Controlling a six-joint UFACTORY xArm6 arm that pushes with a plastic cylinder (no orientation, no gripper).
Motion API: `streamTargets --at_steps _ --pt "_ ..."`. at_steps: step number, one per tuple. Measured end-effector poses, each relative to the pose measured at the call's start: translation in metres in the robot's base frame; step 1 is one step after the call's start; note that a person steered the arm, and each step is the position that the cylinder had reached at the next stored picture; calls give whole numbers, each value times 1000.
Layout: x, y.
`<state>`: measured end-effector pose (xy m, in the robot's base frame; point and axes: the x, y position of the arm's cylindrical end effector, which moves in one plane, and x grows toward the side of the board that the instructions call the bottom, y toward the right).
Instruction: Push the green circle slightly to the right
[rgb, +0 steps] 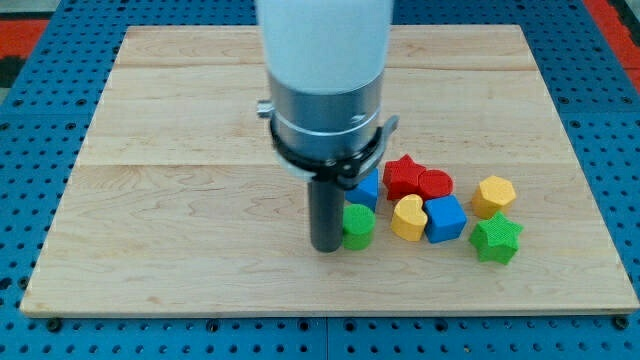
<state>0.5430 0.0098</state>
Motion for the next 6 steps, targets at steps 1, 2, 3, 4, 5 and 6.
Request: streamTargets --at_steps 1,2,3,4,5,6 --pt "-2 21" --pt "19 5" --pt "24 -15" --pt "13 -12" --pt "-2 1" --pt "-8 35"
